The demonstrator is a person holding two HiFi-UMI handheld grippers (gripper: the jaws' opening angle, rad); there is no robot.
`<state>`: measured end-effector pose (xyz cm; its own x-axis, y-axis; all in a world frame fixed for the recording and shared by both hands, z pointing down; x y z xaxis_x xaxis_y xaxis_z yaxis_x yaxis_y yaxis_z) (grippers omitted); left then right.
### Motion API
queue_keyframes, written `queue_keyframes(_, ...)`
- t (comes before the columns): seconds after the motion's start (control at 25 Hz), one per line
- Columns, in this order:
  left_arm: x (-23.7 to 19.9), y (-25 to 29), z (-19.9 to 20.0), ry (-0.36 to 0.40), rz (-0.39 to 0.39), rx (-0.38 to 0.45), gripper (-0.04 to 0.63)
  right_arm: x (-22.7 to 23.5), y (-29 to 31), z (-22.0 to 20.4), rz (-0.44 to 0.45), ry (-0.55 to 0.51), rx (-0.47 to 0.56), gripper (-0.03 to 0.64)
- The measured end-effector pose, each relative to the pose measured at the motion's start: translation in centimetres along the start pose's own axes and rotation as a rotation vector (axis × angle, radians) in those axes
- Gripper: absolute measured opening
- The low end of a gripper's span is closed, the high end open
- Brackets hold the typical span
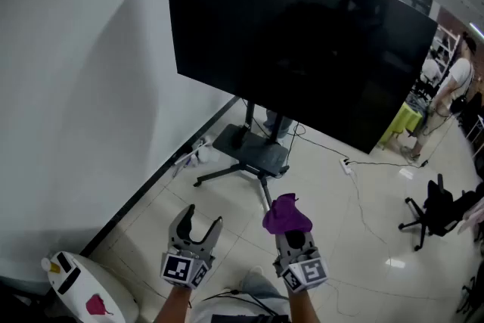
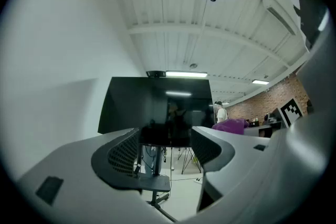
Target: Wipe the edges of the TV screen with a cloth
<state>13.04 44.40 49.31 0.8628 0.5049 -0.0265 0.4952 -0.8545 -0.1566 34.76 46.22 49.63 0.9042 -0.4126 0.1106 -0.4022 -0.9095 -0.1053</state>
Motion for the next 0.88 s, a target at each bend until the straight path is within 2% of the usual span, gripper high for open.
queue_keyframes(0.24, -3.1, 3.4, -1.9, -0.009, 0.000, -0.004, 0.291, 0.7, 4.8, -1.5, 0.015, 0.006, 0.001, 0.041)
queue_keyframes(0.44, -6.4, 9.4, -2.5, -0.023, -0.025, -0.016, 0.291, 3.3, 12.2, -3.2, 0.016, 0.039, 0.017, 0.041)
queue_keyframes(0.6, -10.5, 16.3, -3.7, 0.007, -0.046, -0.004, 0.290, 6.5, 19.4, -2.7, 0.020, 0.021, 0.058, 0.041)
queue_keyframes(0.72, -11.4, 23.9, -1.5, -0.009, -0.106, 0.012, 0.291, 10.0, 24.5, -2.2, -0.003, 0.014, 0.077, 0.041)
queue_keyframes(0.88, -14.0, 32.6, -1.8, 0.004, -0.166, 0.023, 0.291, 13.9, 31.1, -1.2, -0.023, 0.009, 0.085, 0.041)
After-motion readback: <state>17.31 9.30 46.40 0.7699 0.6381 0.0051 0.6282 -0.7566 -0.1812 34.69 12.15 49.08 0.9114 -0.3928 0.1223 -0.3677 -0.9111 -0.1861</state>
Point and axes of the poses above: the fingertips, and each gripper's own axes: y forward along the fingers, x to its right, z out of its top, the point moved 2 cm from there along -y, backward along the fingers, and after that the axes turned 2 degrees about y, right-handed, at the moved point
